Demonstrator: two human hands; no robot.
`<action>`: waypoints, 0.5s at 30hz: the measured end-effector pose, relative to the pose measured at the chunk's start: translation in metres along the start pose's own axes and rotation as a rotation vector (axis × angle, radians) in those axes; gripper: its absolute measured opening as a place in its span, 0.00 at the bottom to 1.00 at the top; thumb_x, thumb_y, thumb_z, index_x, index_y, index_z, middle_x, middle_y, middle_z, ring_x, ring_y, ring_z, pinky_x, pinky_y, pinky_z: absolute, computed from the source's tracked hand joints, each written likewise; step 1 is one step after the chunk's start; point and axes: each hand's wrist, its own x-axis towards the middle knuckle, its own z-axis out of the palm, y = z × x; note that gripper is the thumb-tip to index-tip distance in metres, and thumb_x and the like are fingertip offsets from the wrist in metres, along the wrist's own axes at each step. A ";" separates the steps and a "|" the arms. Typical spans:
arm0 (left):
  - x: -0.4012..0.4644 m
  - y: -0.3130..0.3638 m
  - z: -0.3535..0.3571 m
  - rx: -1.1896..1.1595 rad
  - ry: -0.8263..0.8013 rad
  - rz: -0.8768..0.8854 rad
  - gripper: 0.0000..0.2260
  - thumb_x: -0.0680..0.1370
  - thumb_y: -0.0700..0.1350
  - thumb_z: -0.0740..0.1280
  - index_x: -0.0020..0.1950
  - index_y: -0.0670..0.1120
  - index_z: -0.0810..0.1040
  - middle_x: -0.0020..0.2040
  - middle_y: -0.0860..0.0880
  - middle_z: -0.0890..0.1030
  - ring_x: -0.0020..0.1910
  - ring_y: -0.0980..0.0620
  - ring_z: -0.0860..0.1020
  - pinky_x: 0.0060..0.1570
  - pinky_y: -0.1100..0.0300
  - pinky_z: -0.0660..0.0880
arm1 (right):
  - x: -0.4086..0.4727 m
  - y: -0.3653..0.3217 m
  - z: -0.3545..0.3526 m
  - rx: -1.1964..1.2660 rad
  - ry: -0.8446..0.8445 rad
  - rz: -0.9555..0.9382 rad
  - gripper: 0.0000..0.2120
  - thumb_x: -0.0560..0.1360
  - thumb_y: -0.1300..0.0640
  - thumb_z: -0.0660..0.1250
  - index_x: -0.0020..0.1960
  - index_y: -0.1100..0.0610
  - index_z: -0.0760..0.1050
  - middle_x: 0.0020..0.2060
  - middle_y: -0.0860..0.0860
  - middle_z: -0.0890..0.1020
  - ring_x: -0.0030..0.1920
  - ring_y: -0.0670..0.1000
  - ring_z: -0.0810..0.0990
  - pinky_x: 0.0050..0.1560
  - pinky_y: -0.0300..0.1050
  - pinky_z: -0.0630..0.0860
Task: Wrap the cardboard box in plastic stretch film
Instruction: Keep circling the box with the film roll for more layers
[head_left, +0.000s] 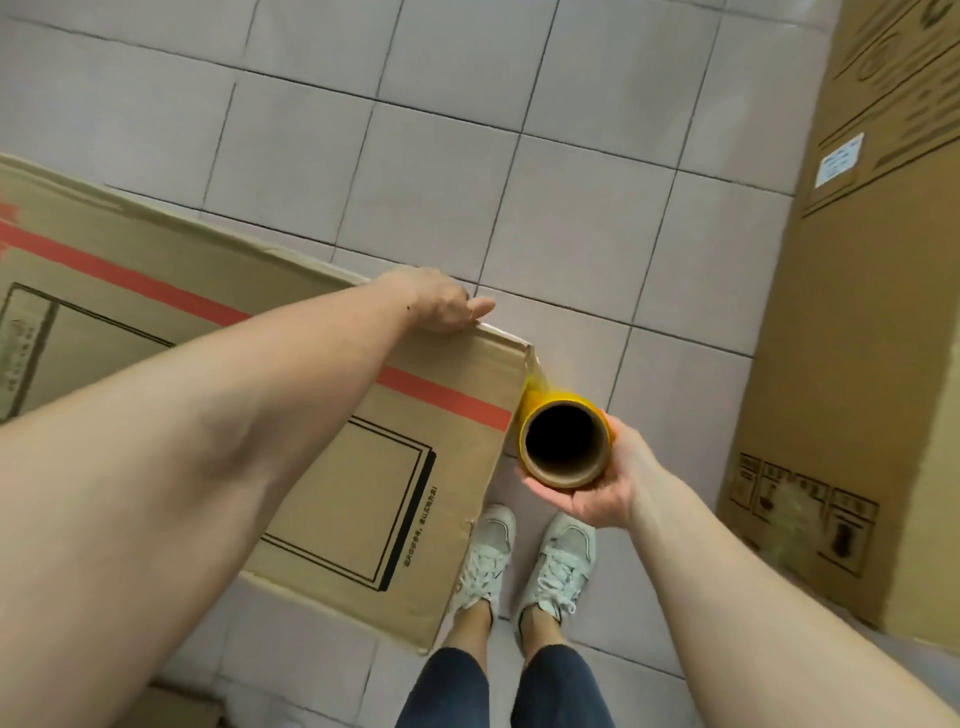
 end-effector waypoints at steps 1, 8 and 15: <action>-0.001 0.007 0.002 -0.057 0.015 0.043 0.31 0.83 0.65 0.44 0.75 0.49 0.70 0.74 0.43 0.70 0.73 0.42 0.68 0.69 0.48 0.64 | 0.002 0.004 -0.002 0.025 -0.029 0.024 0.30 0.71 0.40 0.72 0.62 0.62 0.77 0.51 0.66 0.84 0.49 0.69 0.84 0.40 0.66 0.82; 0.002 0.045 0.028 -0.045 0.038 0.116 0.40 0.76 0.75 0.43 0.72 0.50 0.74 0.72 0.45 0.74 0.71 0.42 0.71 0.69 0.45 0.67 | -0.012 -0.021 0.007 -0.495 0.337 -0.334 0.18 0.78 0.57 0.56 0.65 0.62 0.69 0.52 0.65 0.80 0.47 0.65 0.83 0.44 0.64 0.79; 0.010 0.040 0.031 0.013 0.047 0.123 0.40 0.74 0.75 0.49 0.69 0.48 0.77 0.69 0.46 0.77 0.67 0.43 0.74 0.66 0.45 0.71 | -0.030 -0.005 0.031 -0.557 0.178 -0.300 0.25 0.78 0.36 0.61 0.56 0.59 0.69 0.45 0.60 0.77 0.46 0.64 0.76 0.59 0.67 0.75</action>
